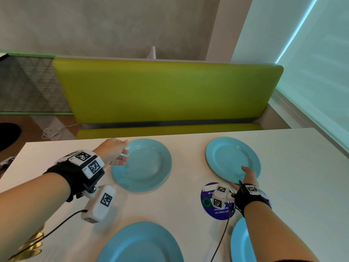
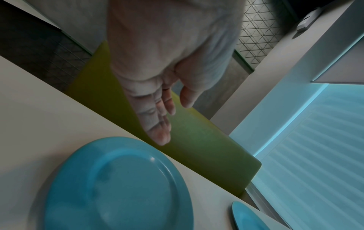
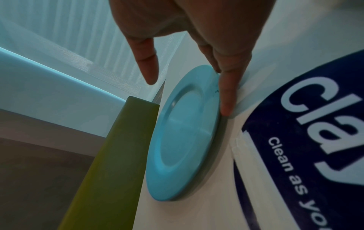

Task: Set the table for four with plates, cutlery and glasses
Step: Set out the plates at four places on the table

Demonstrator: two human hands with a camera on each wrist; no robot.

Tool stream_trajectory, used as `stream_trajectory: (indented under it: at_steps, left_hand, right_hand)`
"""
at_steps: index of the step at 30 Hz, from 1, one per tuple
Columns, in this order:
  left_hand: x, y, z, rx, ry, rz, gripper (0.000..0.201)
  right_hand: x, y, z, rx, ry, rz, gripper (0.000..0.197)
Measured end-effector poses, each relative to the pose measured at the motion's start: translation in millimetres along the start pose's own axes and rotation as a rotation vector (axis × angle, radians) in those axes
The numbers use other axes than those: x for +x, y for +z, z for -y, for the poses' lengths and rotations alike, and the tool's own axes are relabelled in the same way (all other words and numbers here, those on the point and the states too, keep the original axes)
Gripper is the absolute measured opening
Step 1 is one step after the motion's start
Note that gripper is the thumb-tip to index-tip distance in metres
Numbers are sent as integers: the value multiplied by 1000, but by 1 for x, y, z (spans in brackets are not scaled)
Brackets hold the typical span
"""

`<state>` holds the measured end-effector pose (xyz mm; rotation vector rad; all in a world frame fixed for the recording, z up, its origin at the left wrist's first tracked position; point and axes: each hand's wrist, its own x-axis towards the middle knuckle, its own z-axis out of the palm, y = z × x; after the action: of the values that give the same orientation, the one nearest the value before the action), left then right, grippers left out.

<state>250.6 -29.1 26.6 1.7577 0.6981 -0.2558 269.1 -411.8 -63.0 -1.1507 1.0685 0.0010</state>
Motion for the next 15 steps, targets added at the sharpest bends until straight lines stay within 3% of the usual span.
stream_trajectory:
  at_steps: [15]
  left_hand:
    - [-2, -4, 1, 2, -9, -10, 22]
  right_hand:
    - [-8, 3, 1, -6, 5, 4, 59]
